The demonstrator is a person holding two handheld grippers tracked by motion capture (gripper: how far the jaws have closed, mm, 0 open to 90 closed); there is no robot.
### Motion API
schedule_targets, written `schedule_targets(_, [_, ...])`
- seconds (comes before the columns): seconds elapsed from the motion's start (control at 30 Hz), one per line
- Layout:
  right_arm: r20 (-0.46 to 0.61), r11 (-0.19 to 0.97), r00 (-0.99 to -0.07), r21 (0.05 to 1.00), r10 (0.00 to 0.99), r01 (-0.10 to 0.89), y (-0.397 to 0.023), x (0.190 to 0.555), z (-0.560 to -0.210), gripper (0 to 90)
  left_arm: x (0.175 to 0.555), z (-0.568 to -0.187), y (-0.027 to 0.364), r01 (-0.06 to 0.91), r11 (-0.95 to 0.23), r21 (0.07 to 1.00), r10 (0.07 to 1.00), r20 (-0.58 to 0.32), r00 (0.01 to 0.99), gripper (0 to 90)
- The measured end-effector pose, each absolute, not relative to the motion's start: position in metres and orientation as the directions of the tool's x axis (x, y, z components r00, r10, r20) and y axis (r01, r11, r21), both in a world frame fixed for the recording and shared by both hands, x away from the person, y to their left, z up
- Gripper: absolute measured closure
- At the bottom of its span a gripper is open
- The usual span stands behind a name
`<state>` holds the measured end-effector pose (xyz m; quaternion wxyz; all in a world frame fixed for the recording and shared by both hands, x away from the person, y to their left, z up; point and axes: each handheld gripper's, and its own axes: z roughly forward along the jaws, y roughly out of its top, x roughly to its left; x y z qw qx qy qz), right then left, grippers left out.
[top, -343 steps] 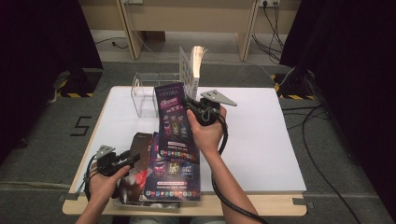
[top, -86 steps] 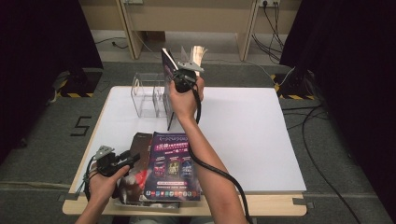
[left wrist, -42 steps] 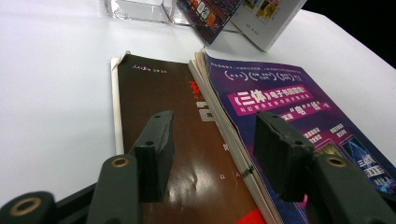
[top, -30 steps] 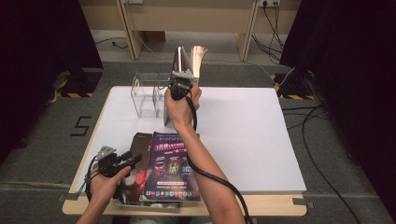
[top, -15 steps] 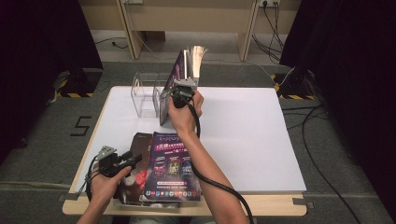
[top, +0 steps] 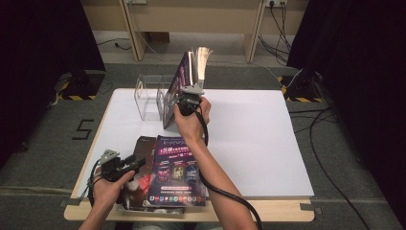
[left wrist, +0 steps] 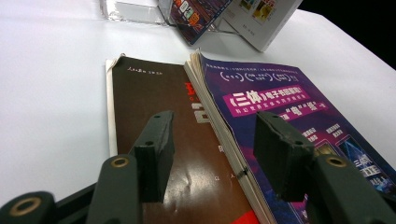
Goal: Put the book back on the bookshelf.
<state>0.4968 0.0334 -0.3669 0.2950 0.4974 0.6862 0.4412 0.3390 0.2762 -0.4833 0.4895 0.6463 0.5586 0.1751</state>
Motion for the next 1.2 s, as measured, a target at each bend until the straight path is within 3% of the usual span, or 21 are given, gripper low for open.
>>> schedule_targets(0.63, [0.104,0.087,-0.403,0.899,0.909,0.43,0.014,0.478,-0.371,62.8,0.339,-0.483,0.27,0.553,0.094,0.828,0.889,-0.319,0.328,46.8])
schedule_targets(1.2, [0.166,0.102,-0.419,0.832,0.893,0.546,-0.01,0.464,-0.392,62.8,0.342,-0.481,0.264,0.555,0.078,0.828,0.884,-0.315,0.345,46.4])
